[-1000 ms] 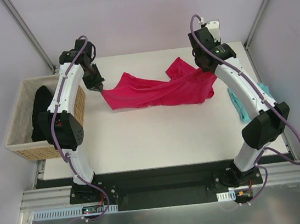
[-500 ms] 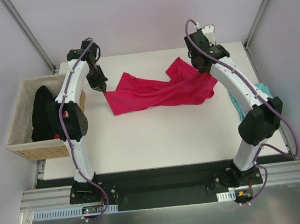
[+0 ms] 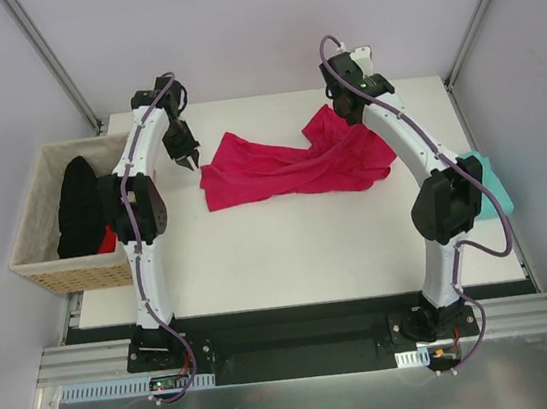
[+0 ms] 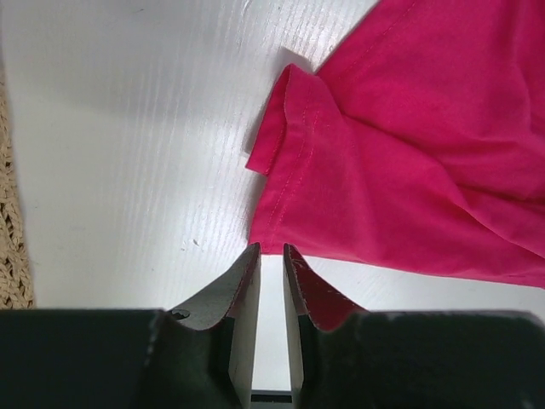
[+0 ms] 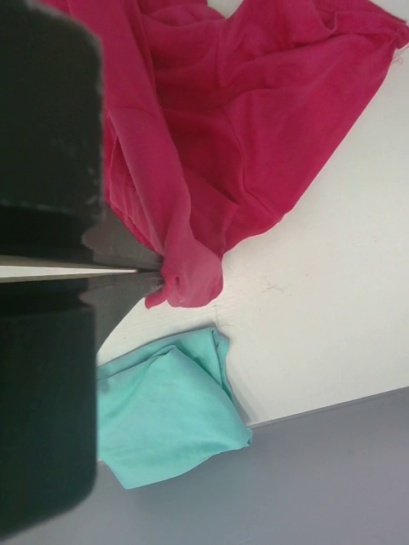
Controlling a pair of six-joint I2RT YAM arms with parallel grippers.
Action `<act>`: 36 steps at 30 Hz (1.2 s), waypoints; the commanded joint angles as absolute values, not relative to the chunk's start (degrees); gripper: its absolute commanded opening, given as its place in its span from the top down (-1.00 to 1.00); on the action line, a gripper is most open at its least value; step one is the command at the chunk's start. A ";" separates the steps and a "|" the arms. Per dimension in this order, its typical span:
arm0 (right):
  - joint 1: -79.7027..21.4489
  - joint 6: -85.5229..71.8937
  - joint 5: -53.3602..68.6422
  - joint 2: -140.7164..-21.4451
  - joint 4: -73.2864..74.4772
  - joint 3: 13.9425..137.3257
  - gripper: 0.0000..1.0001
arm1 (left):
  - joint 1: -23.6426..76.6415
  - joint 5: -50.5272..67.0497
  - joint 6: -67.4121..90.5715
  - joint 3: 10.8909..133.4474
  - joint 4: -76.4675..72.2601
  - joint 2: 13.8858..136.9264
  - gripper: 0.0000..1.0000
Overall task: Fold and stack the t-shirts
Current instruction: Flatten out the tshirt
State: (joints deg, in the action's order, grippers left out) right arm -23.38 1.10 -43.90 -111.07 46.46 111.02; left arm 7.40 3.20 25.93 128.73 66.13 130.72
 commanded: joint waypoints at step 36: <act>-22.68 0.26 -42.01 -102.83 45.70 107.49 0.98 | 10.63 7.65 25.58 98.88 53.70 121.38 0.31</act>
